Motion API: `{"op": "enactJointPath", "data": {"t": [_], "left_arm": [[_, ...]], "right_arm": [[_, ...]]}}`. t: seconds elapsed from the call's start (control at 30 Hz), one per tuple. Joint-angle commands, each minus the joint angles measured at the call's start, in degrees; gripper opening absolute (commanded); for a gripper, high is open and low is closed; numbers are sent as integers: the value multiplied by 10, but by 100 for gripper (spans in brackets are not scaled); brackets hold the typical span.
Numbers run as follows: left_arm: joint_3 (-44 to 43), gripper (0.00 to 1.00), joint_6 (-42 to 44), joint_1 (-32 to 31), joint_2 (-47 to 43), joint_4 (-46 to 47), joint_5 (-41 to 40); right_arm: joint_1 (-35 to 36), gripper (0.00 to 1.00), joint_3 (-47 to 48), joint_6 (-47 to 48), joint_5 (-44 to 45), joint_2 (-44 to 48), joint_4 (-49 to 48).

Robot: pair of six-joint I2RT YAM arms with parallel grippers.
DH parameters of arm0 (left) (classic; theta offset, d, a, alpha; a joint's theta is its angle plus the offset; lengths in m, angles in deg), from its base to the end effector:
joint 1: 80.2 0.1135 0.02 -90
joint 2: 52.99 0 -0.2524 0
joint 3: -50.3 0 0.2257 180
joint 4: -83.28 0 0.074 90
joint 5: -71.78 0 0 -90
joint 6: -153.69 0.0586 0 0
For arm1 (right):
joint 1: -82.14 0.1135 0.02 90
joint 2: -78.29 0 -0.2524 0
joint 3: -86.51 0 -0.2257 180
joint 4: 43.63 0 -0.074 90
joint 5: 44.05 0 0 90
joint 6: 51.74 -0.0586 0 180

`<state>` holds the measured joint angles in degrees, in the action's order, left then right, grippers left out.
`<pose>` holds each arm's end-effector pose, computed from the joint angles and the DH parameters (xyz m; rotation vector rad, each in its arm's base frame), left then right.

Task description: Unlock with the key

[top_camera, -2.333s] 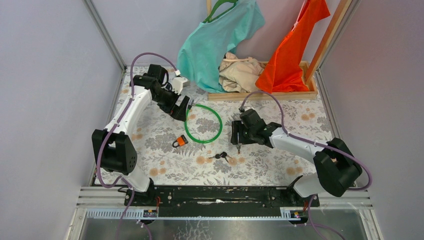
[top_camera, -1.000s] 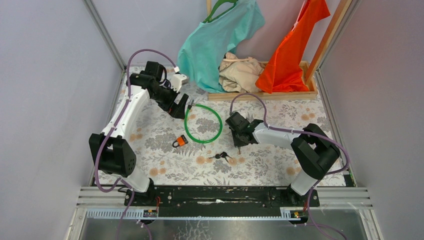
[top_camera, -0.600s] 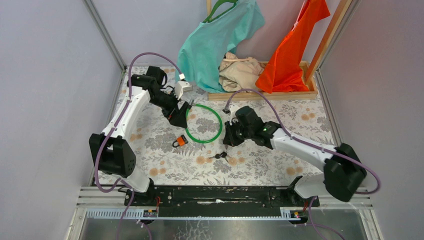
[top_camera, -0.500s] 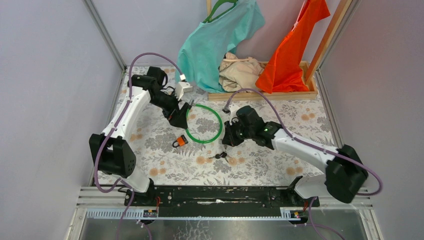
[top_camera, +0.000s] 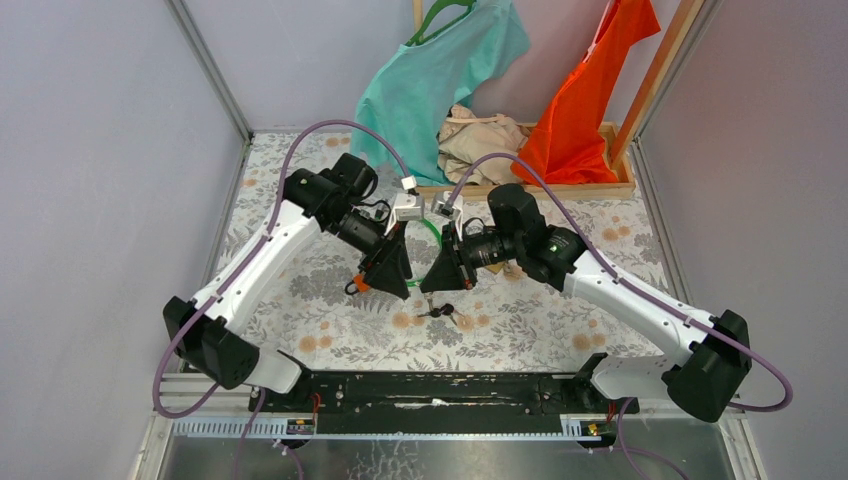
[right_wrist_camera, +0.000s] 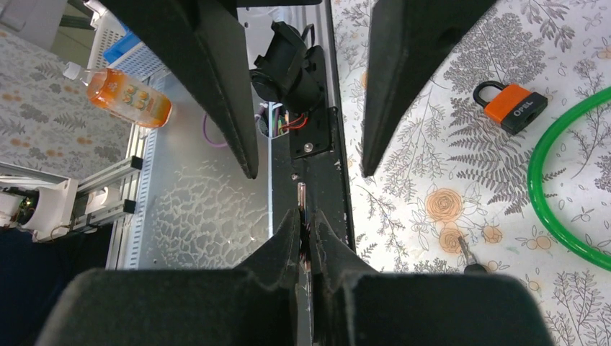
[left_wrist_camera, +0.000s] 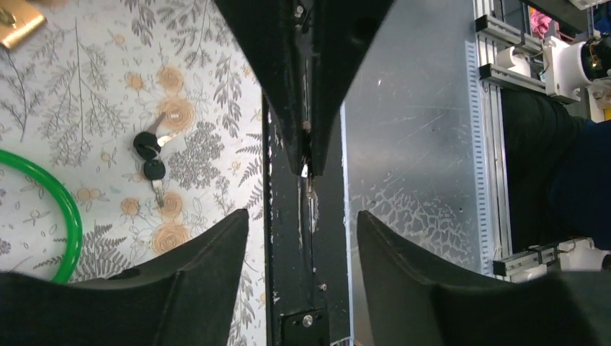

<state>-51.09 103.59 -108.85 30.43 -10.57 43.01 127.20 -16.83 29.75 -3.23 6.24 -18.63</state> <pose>0.1778 -0.1557 0.3348 1.5264 1.9212 -1.4114 0.1611 0.2242 0.3326 -1.2145 1.6764 1.4239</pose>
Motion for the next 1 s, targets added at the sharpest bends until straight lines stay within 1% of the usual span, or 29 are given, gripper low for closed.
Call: {"op": "enactJointPath", "data": {"t": [0.0, 0.1, 0.4, 0.5, 0.6, 0.7, 0.83, 0.87, 0.9, 0.93, 0.97], "left_arm": [[11, 59, -87, -9, -40, 85, 57], [17, 55, -113, -14, -49, 109, 58], [23, 34, -127, -24, -36, 115, 40], [19, 23, -123, -26, -34, 110, 31], [13, 15, -124, -26, -29, 109, 29], [14, 1, -124, -26, -24, 108, 19], [13, 0, -128, -26, -20, 108, 0], [13, 0, -128, -26, -19, 108, -5], [12, 0, -128, -26, -19, 108, -13], [10, 0, -131, -26, -18, 108, -19], [8, 0, -131, -27, -19, 106, -24]], "right_arm": [[4, 0, 26, 6, -33, 15, -3], [4, 0, 30, 7, -29, 15, 1], [5, 0, 37, 4, -15, 11, -7], [4, 0, 38, 5, -11, 10, -5], [5, 0, 43, 7, -6, 5, 2], [6, 0, 45, 7, -1, 5, -1], [7, 0, 44, 10, 12, 11, -1], [7, 13, 42, 9, 17, 15, -5], [7, 28, 37, 8, 22, 21, -9], [7, 39, 29, 5, 25, 31, -21], [7, 47, 18, 2, 41, 41, -32]]}}
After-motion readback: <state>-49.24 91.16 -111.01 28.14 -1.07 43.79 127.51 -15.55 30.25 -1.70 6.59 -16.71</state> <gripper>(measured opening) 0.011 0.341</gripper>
